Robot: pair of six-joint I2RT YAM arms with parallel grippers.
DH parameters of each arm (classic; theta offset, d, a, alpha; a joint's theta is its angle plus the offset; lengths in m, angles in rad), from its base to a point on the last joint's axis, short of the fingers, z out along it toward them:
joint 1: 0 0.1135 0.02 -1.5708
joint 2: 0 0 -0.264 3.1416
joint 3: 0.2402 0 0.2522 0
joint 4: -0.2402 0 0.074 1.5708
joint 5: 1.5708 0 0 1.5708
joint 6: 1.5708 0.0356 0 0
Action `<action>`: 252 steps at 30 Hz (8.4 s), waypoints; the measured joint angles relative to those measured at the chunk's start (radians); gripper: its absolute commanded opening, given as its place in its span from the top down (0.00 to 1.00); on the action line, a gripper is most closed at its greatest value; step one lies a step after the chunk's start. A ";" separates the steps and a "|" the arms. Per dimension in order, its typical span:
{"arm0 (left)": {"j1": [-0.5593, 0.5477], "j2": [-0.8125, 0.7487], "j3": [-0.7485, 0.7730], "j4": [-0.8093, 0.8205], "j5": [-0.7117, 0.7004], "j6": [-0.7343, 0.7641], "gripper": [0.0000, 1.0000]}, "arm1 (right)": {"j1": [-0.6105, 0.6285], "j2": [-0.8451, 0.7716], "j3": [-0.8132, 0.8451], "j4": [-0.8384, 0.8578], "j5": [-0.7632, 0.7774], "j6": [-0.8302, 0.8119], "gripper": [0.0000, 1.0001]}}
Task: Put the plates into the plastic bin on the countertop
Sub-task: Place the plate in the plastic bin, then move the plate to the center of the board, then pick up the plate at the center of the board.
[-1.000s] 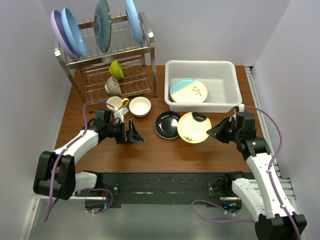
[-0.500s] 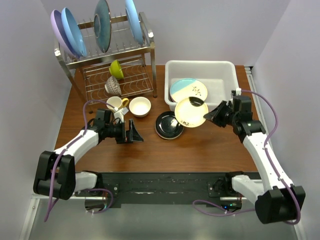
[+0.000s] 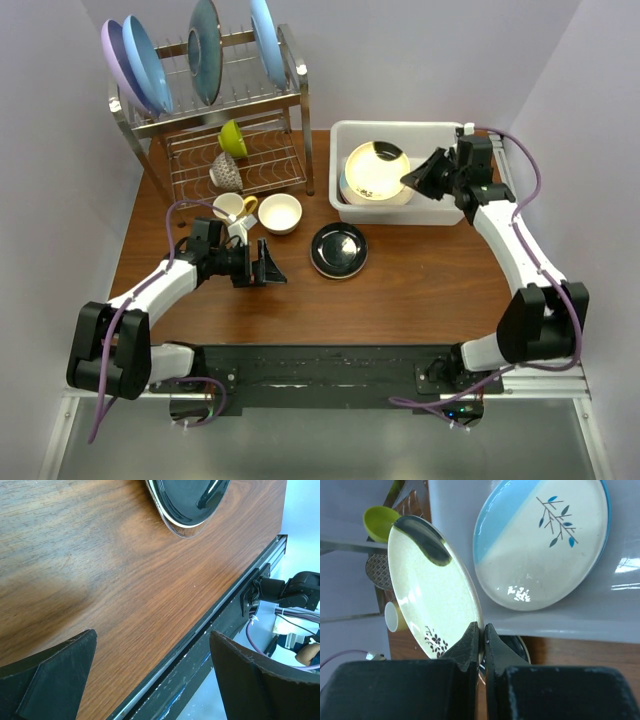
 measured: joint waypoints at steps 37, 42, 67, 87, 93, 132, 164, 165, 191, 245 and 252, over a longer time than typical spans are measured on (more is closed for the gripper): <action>0.000 0.000 -0.001 0.015 0.007 0.000 0.00 | -0.069 0.410 0.068 0.140 -0.120 0.058 0.87; 0.000 0.000 -0.001 0.015 0.006 0.000 0.00 | -0.069 0.423 0.071 0.152 -0.121 0.076 0.77; -0.006 -0.004 -0.001 0.026 0.006 -0.003 0.00 | -0.069 0.245 0.065 0.110 -0.055 0.074 0.39; -0.008 0.050 0.033 0.051 0.006 -0.019 0.00 | 0.119 -0.183 -0.209 0.087 -0.027 0.077 0.40; -0.008 0.056 0.062 0.060 0.006 -0.026 0.00 | 0.196 -0.210 -0.304 0.084 0.002 0.080 0.43; -0.138 0.140 0.176 0.155 -0.040 -0.159 0.00 | 0.386 0.021 -0.517 0.233 0.322 0.165 0.62; -0.152 0.140 0.130 0.188 -0.043 -0.184 0.00 | 0.427 0.112 -0.386 0.190 0.320 0.121 0.90; -0.153 0.140 0.130 0.190 -0.043 -0.184 0.00 | 0.431 0.112 -0.386 0.187 0.312 0.118 0.89; -0.238 0.286 0.227 0.232 -0.173 -0.207 0.34 | 0.477 -0.009 -0.473 0.096 0.303 0.082 0.58; -0.306 0.446 0.264 0.301 -0.320 -0.209 0.94 | 0.468 -0.002 -0.417 0.102 0.321 0.057 0.68; -0.309 0.420 0.265 0.282 -0.324 -0.209 1.00 | 0.469 0.000 -0.448 0.109 0.313 0.063 0.68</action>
